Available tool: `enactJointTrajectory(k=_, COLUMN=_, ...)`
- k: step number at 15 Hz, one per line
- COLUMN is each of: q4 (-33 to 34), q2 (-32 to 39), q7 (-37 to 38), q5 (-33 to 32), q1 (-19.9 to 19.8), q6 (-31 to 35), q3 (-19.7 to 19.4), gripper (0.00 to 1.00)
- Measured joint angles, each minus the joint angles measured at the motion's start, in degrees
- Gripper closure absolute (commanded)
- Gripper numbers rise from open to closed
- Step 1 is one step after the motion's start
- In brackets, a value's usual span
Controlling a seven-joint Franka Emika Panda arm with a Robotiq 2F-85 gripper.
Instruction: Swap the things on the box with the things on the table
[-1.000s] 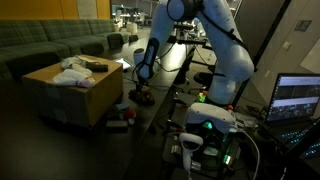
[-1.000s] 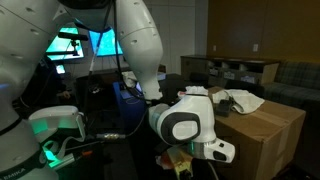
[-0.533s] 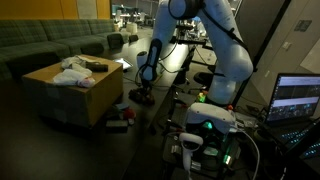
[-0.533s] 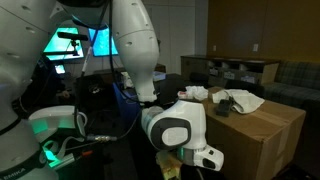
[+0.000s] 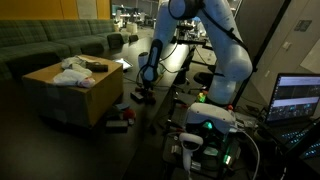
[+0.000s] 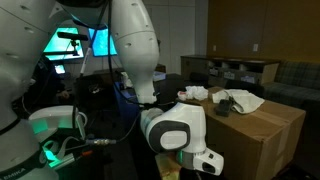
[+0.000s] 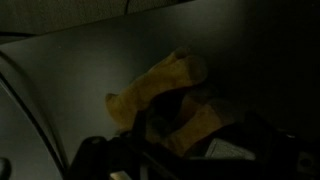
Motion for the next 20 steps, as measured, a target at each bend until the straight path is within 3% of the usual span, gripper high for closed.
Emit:
enactJointTrajectory(k=7, q4=2.73, q2=1.11, q7=-1.15, q5=-0.15, q1=-1.11, q6=0.11, q3=0.17, gripper=0.0)
enactJointTrajectory(k=16, q4=12.43, q2=8.25, q7=-6.38, q5=1.93, q1=-11.99, q6=-0.37, q3=6.07, gripper=0.0)
enactJointTrajectory(k=20, q4=19.14, q2=11.43, q7=-8.67, q5=4.39, q1=-16.28, q6=-5.0, q3=8.79, gripper=0.0)
